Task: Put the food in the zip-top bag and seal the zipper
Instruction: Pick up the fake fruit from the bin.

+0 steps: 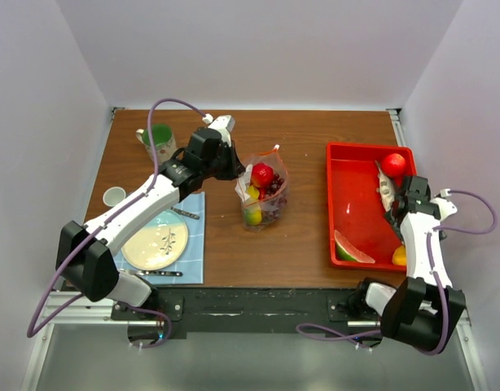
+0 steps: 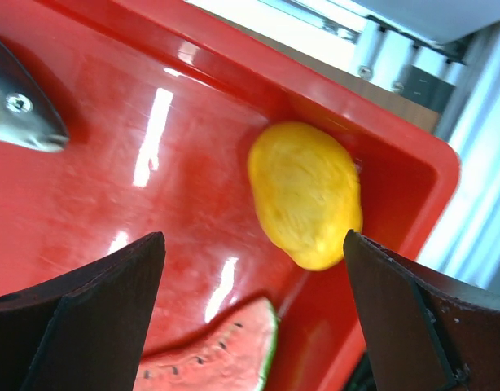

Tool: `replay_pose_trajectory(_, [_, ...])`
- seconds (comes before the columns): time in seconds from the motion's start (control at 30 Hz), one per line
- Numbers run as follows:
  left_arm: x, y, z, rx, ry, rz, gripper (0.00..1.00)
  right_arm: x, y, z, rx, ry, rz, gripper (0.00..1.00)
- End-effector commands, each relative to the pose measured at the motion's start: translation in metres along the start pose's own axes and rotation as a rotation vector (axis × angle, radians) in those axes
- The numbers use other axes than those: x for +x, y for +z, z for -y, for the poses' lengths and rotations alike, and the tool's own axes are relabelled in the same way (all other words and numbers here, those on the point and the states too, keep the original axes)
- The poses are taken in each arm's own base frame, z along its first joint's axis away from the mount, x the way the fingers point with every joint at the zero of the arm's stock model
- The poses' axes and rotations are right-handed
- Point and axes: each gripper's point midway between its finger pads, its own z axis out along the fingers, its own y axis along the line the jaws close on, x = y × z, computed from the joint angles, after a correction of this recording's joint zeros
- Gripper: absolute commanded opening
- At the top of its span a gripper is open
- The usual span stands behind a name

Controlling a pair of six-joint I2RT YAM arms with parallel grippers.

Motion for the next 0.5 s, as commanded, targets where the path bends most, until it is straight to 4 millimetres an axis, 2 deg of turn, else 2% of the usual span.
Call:
replay_pose_trajectory(0.0, [-0.013,-0.010,0.007,0.037,0.000,0.049,0.00,0.001,0.017,-0.018,-0.073,0.013,-0.031,0.96])
replay_pose_trajectory(0.2, [-0.014,-0.009,0.007,0.035,0.007,0.048,0.00,0.010,0.036,-0.012,-0.060,0.036,-0.076,0.97])
replay_pose_trajectory(0.47, [-0.011,-0.004,0.005,0.032,0.006,0.036,0.00,0.013,0.037,0.000,0.017,0.052,-0.114,0.98])
